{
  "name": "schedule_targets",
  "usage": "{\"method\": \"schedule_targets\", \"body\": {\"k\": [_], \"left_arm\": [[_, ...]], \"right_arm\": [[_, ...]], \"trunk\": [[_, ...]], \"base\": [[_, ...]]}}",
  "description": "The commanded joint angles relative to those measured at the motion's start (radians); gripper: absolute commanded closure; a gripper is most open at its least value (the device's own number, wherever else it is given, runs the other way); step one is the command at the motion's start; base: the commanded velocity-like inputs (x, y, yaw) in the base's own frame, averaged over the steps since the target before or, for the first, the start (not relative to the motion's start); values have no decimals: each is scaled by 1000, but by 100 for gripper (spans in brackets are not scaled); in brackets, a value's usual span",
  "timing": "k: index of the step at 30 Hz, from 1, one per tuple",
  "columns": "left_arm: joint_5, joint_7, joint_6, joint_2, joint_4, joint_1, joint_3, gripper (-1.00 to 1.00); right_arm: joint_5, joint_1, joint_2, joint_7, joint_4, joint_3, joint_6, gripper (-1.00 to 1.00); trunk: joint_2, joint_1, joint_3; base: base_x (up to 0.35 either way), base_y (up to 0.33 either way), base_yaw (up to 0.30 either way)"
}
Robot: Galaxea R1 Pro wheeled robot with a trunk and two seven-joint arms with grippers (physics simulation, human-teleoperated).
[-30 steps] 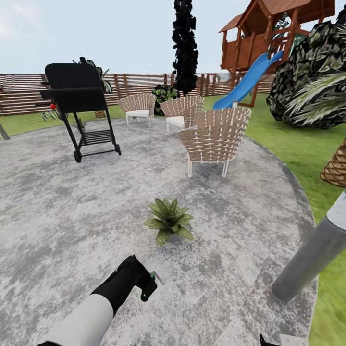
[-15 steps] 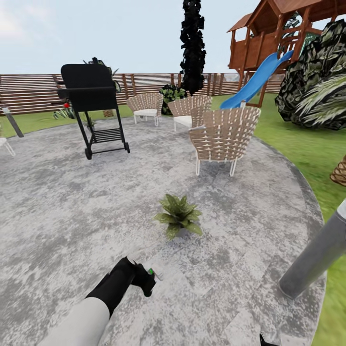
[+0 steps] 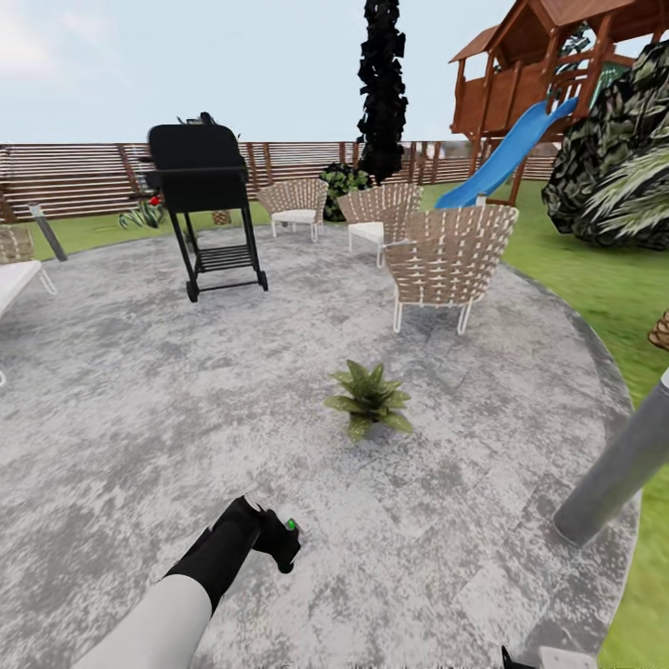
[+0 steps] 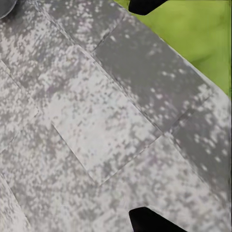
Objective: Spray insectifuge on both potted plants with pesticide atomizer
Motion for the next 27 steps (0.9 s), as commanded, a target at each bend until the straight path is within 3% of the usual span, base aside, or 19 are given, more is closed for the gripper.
{"method": "schedule_targets", "body": {"k": [1,9,12,14,16,18,23,24,27], "left_arm": [[-6,-6,3,0,-2,0,-1,100],[-6,-6,0,0,-2,0,2,100],[-6,-6,-2,0,-2,0,1,100],[-6,-6,-3,0,-1,0,1,100],[-6,-6,-4,0,2,0,2,100],[-7,-6,-28,0,8,0,2,100],[-7,-6,-84,0,13,0,3,100],[-7,-6,-87,0,14,1,3,100],[-6,-8,-92,9,15,4,3,100]], "right_arm": [[10,-1,0,-3,1,-8,-4,-100],[9,-1,6,-3,-11,-9,-4,-100],[10,-1,7,1,-59,-10,-4,-100],[26,-1,14,4,-135,12,-4,-100],[72,-2,26,5,-209,77,-3,-100],[126,-2,33,7,-267,183,0,-100],[171,-31,43,27,-294,410,9,-100],[174,-52,45,77,-297,469,21,-100],[176,-116,47,287,-325,527,83,-100]], "trunk": [[0,-1,-1],[0,-1,-2],[0,-1,-2],[0,-1,-2],[0,-1,-2],[0,-1,-2],[0,-1,-2],[0,-1,-2],[0,-1,-2]], "base": [[-199,259,247],[-131,251,259],[-15,44,61],[-4,11,15],[-1,4,5],[0,1,2],[0,0,0],[0,0,0],[0,0,0]]}}
